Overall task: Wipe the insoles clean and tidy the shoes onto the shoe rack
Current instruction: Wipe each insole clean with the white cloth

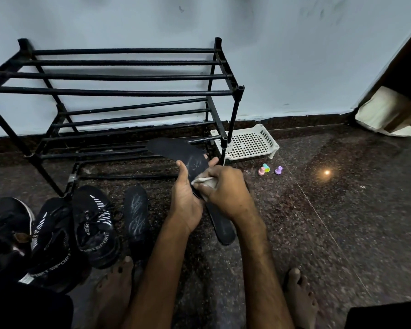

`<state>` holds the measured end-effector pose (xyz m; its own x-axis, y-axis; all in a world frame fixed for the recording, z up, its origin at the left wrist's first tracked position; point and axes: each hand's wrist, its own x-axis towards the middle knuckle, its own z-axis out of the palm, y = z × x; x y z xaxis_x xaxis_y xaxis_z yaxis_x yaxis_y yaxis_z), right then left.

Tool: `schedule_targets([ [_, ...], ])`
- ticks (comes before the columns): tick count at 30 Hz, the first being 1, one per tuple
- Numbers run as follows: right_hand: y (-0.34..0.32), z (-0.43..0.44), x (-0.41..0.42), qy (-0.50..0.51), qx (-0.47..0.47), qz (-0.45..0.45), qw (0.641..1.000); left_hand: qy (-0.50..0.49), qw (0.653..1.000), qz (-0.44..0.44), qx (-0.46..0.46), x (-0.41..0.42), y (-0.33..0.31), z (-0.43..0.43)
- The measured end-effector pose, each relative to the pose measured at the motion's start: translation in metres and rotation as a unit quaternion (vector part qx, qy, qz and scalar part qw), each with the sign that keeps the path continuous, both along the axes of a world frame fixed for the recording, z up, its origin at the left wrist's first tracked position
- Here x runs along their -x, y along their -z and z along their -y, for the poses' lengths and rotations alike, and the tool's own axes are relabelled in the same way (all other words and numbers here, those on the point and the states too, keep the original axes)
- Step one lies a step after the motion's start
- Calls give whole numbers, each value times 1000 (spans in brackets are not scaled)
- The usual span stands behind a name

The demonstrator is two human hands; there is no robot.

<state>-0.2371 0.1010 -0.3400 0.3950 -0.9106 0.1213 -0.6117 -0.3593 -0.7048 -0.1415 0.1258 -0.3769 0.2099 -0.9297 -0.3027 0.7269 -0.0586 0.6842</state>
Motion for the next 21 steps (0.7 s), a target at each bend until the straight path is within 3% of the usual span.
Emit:
schedule_targets([
  [4, 5, 8, -1, 103, 90, 30, 990, -1, 1000, -6, 15, 2, 0, 1],
  [6, 8, 9, 4, 141, 91, 26, 986, -5, 1000, -13, 12, 1, 0, 1],
  [9, 5, 2, 6, 42, 22, 0, 999, -20, 1000, -15, 15, -1, 2, 2],
  [11, 2, -4, 0, -25, 7, 29, 999, -19, 1000, -12, 15, -2, 2, 3],
  [16, 12, 8, 3, 117, 86, 47, 988, -19, 999, -19, 32, -3, 1, 2],
  [21, 15, -1, 6, -2, 5, 58, 998, -33, 999, 5, 40, -6, 5, 4],
])
